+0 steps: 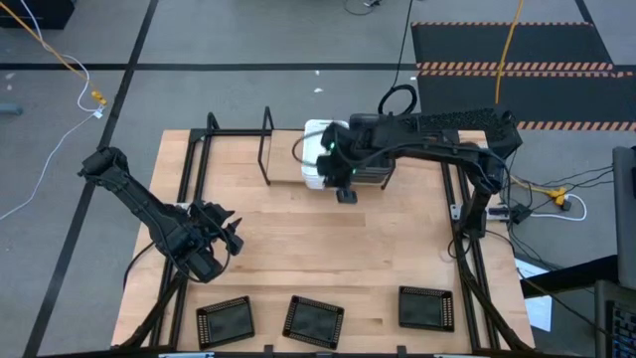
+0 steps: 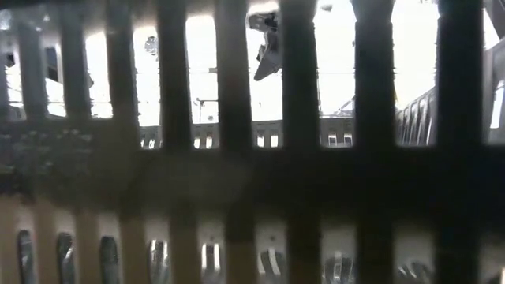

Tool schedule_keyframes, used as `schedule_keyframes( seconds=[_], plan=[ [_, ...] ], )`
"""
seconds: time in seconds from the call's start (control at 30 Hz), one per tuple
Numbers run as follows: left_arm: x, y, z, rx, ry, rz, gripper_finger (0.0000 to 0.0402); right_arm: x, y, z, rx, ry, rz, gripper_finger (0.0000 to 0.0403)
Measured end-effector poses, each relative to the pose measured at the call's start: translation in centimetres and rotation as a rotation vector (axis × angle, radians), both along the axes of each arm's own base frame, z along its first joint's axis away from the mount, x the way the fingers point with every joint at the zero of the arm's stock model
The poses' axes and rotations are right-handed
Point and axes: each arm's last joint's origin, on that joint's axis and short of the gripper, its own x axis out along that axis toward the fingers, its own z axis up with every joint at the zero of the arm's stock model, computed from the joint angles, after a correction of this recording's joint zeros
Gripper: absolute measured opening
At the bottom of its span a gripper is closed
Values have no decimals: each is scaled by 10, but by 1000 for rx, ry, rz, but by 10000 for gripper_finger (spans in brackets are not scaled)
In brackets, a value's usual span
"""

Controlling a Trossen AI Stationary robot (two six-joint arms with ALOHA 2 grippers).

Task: Stack baskets on shelf by color
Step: Put the right black bin on the shelf

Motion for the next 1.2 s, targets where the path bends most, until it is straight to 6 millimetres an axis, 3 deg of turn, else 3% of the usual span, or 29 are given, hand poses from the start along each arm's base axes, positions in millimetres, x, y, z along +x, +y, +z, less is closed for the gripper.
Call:
schedule_keyframes(
  seconds=[0.1, 0.23, 0.43, 0.93, 1.2],
  plan=[
    [0, 0, 0, 8, 9, -10, 147, 6, 12, -26, -10, 0, 25, 46],
    [0, 0, 0, 9, 11, -12, 147, 10, 20, -59, -195, -5, -56, 38],
    [0, 0, 0, 11, 13, -13, 147, 11, 22, -69, -417, 8, -159, 34],
    [-1, 0, -1, -20, 42, -12, 147, 16, 26, -43, -459, -181, -199, 34],
    [-8, 1, -2, -61, 108, 35, 147, -31, 65, 9, -271, -200, -68, 44]
  ],
)
